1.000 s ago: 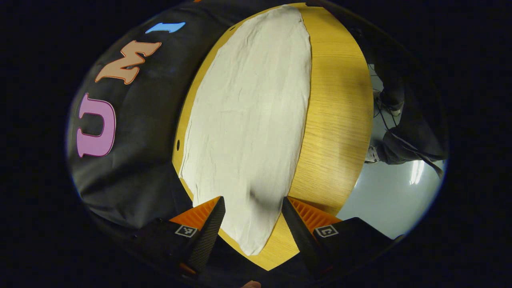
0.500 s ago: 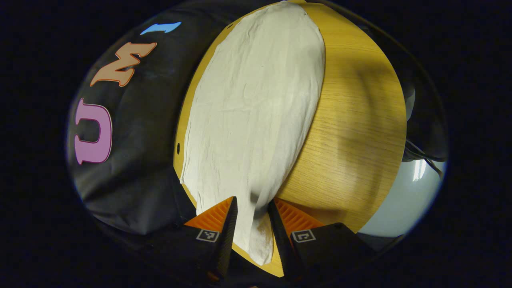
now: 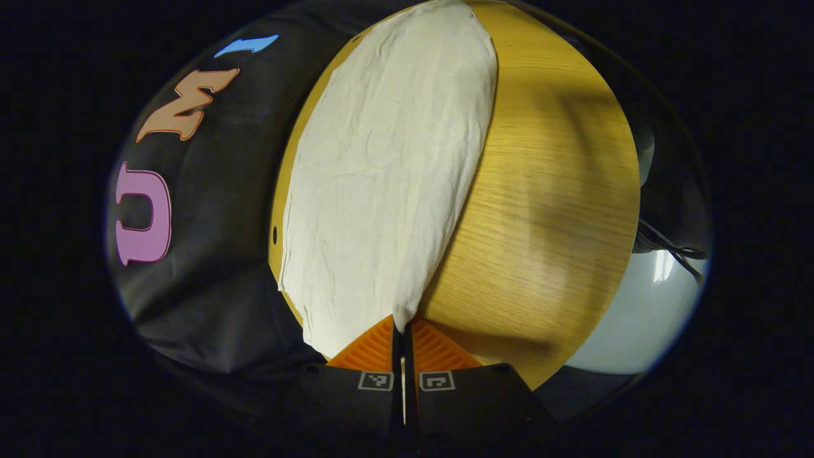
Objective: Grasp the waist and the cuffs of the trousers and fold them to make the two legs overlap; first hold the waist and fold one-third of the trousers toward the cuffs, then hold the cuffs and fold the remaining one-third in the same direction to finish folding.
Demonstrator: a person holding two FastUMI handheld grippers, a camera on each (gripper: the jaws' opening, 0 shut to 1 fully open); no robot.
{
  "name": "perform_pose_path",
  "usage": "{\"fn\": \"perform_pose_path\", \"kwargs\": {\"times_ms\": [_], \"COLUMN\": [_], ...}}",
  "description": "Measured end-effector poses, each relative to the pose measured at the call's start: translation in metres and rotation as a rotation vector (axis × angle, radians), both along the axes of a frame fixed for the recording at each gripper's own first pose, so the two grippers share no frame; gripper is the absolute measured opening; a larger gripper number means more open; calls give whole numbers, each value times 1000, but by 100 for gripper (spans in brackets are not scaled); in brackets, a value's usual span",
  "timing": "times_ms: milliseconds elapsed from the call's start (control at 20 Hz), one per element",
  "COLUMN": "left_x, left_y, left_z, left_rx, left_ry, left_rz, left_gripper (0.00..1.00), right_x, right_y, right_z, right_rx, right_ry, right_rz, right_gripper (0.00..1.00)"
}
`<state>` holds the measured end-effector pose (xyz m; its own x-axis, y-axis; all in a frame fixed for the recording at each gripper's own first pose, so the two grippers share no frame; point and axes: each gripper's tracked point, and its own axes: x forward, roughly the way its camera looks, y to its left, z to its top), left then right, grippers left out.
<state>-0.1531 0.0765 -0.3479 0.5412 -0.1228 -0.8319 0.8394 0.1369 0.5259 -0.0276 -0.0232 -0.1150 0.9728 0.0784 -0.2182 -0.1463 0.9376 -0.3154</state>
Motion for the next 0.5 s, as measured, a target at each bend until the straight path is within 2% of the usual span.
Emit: {"fn": "perform_pose_path", "kwargs": {"times_ms": [500], "left_x": [-1], "left_y": [0], "left_z": [-1], "left_rx": [4], "left_ry": [-16], "left_rz": [7], "left_gripper": [0], "right_x": [-69], "right_y": [-39], "right_z": [-73], "right_rx": [-301], "right_ry": [163], "right_rz": [134], "right_gripper": [97]}}
